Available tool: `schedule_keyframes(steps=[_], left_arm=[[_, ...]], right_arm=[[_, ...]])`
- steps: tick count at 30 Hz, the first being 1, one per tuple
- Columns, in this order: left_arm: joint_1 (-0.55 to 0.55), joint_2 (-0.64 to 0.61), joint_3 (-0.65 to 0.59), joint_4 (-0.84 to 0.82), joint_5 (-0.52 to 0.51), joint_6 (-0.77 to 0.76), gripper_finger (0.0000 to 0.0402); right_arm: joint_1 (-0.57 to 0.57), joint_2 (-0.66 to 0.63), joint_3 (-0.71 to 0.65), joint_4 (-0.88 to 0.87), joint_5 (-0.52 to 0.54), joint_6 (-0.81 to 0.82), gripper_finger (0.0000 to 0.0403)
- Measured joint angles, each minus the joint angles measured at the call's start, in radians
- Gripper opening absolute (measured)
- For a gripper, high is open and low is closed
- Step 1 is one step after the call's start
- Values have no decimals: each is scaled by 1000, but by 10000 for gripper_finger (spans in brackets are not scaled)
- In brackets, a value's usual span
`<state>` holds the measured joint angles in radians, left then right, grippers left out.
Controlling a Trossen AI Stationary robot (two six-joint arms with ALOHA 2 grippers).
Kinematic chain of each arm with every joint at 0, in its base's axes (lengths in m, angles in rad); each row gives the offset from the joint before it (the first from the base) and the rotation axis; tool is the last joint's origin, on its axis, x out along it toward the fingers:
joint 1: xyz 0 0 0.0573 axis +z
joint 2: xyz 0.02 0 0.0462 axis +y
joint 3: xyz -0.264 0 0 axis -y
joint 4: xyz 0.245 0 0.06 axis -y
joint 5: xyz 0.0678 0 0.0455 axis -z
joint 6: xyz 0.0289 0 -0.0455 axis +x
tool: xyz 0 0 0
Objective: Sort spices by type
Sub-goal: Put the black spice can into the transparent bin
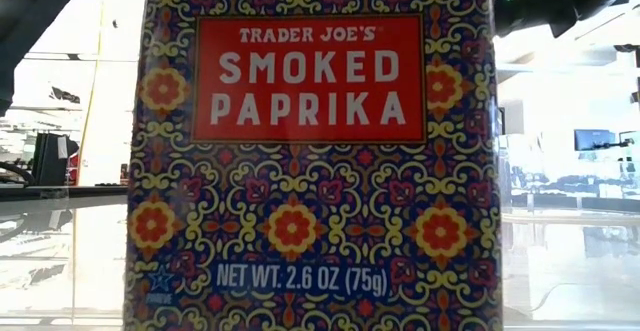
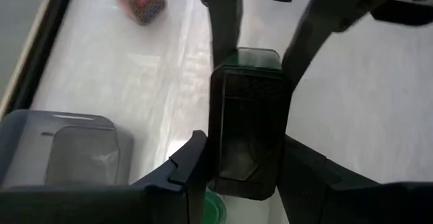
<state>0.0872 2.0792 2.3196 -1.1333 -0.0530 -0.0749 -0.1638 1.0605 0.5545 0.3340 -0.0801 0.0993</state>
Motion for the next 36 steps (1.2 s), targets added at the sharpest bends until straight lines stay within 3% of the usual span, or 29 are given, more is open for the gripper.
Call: schedule_keyframes(steps=[16,22,27,36], left_arm=[[0,0,-1,20,-18,-1,156],[0,-2,0,42,-42,-8,204],[1,-11,-1,20,-102,-27,233],[2,-86,0,-9,-148,21,235]], right_arm=[[-1,-2,0,-9,19,-21,117],[-11,1,0,-45,26,-23,117],[-61,-72,0,-162,25,-22,117],[-110,-303,-1,-325,26,5,121]])
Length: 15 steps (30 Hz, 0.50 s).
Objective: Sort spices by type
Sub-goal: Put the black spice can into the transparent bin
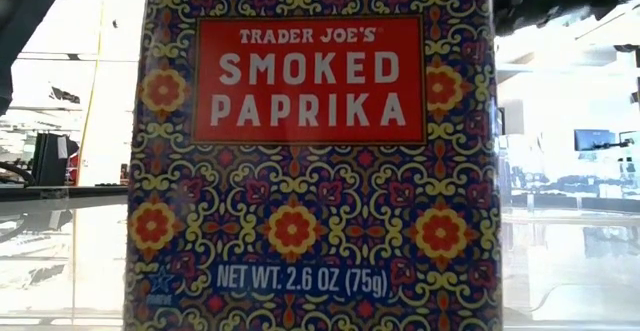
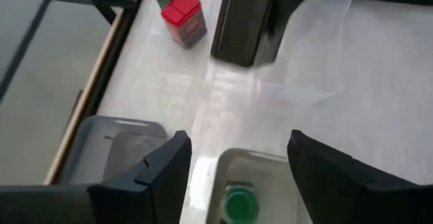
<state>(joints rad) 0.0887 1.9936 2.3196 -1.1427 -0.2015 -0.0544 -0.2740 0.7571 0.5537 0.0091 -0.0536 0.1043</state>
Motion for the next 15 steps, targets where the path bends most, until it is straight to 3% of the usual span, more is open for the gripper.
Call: schedule_keyframes(steps=[3,8,11,15], left_arm=[[3,-1,0,-17,-63,1,235],[6,-14,-62,-6,-73,2,235],[9,-63,-186,37,-77,-29,235],[24,-198,-482,319,-108,-89,235]], right_arm=[[-4,-70,0,-58,0,2,122],[-3,-163,0,-151,1,57,122],[-2,-211,0,-205,2,65,122],[-3,-261,0,-246,3,65,122]])
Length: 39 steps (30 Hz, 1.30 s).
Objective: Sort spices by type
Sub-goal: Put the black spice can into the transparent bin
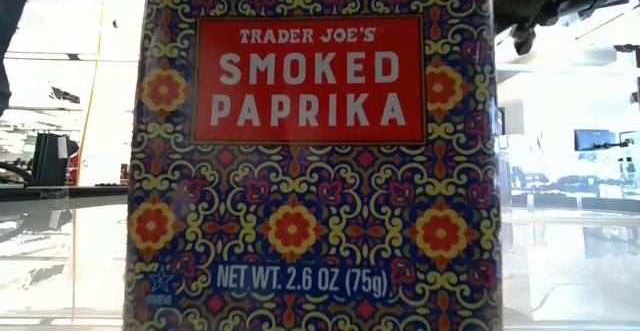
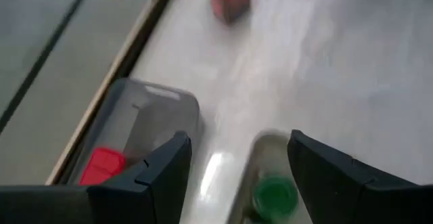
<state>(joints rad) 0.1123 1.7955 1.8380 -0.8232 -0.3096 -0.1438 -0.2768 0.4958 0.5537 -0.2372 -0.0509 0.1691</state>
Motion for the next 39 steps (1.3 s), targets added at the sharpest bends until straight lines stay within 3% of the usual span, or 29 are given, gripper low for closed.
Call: schedule_keyframes(steps=[7,10,13,21,30,36,39], left_arm=[[7,-179,-481,838,15,-92,235],[6,-177,-585,1148,15,-153,235],[1,-147,-615,1312,17,-164,235],[2,-6,-550,1539,145,-163,235],[6,118,-385,1545,228,-115,235],[8,122,-373,1530,237,-88,235],[13,122,-373,1528,292,-31,235]], right_arm=[[0,-34,0,-45,0,6,122],[0,-32,0,-34,0,14,122],[0,-32,0,36,0,7,122],[-1,-14,0,319,-1,-19,123],[2,47,0,432,-51,-20,123],[2,47,0,483,-55,-20,123],[2,48,0,483,-57,-20,123]])
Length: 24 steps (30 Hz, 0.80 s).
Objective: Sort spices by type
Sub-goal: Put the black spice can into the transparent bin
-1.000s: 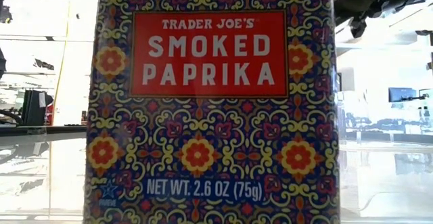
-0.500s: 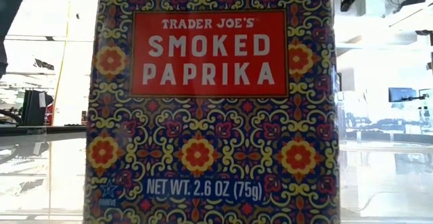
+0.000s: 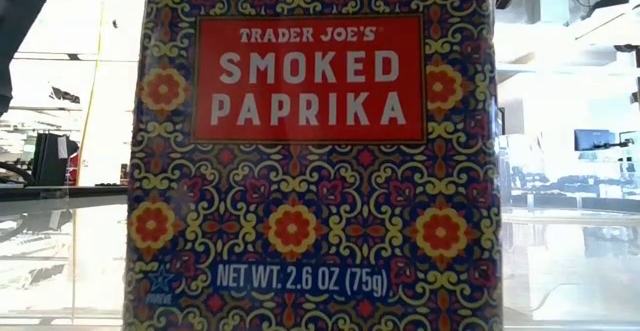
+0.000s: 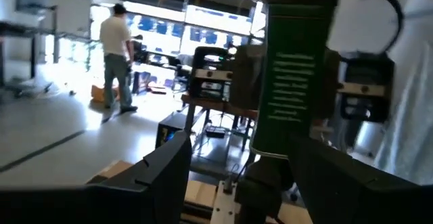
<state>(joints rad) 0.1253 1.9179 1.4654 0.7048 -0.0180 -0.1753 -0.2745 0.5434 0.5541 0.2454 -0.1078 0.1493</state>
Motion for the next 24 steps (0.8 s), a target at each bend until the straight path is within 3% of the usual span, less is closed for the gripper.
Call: schedule_keyframes(steps=[20,24], left_arm=[[10,0,0,-20,111,-23,235],[10,0,0,-33,116,-42,218]], right_arm=[[44,115,0,69,0,-80,123],[43,142,0,119,0,-80,123]])
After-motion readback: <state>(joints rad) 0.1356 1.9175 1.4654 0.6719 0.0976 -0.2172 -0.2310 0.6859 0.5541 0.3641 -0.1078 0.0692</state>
